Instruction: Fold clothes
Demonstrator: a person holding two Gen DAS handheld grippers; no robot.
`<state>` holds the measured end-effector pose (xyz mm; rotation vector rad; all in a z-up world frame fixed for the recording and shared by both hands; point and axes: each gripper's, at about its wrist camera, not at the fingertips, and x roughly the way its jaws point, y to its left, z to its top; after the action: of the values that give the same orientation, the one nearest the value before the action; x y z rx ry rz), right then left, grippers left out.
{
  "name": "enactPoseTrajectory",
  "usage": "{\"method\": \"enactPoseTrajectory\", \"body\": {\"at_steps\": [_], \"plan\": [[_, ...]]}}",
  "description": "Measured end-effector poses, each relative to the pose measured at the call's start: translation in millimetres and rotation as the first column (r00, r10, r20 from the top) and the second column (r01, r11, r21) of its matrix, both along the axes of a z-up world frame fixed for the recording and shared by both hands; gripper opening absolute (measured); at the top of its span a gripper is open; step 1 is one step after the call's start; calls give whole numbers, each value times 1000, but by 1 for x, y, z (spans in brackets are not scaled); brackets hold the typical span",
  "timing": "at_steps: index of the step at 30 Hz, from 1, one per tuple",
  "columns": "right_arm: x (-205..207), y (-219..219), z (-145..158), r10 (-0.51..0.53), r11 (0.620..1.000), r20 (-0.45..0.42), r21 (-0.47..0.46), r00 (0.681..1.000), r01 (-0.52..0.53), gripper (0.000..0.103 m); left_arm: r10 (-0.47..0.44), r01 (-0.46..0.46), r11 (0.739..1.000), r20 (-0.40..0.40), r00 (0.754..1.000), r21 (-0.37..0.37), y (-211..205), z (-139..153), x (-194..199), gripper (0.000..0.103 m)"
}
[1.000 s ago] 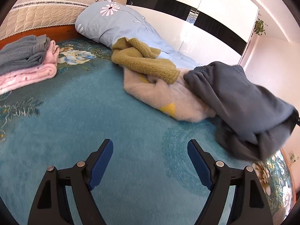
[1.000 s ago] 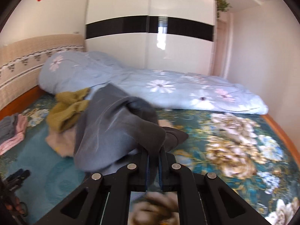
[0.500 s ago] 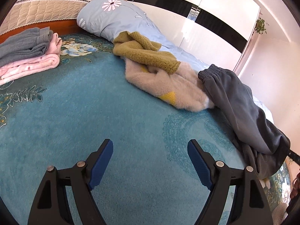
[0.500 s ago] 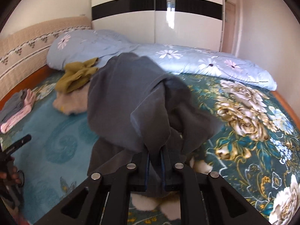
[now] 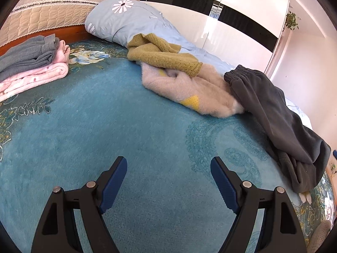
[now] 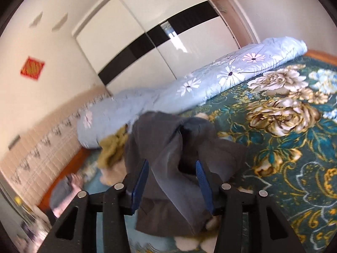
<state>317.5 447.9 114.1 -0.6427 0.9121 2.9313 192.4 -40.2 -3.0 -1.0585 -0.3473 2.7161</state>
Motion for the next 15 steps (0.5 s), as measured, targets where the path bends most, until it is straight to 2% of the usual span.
{"method": "enactPoseTrajectory", "body": {"at_steps": [8,11,15], "plan": [[-30,20,7,9,990,-115,-137,993,-25,55,43,-43,999,37,998,-5,-4,-1,-3,82],[-38,29,8,21,982,-177,-181,984,-53,58,33,-32,999,43,999,-26,10,12,-13,82],[-44,36,5,53,971,-230,-217,972,-104,64,-42,43,998,19,999,-52,58,53,-39,82]]}}
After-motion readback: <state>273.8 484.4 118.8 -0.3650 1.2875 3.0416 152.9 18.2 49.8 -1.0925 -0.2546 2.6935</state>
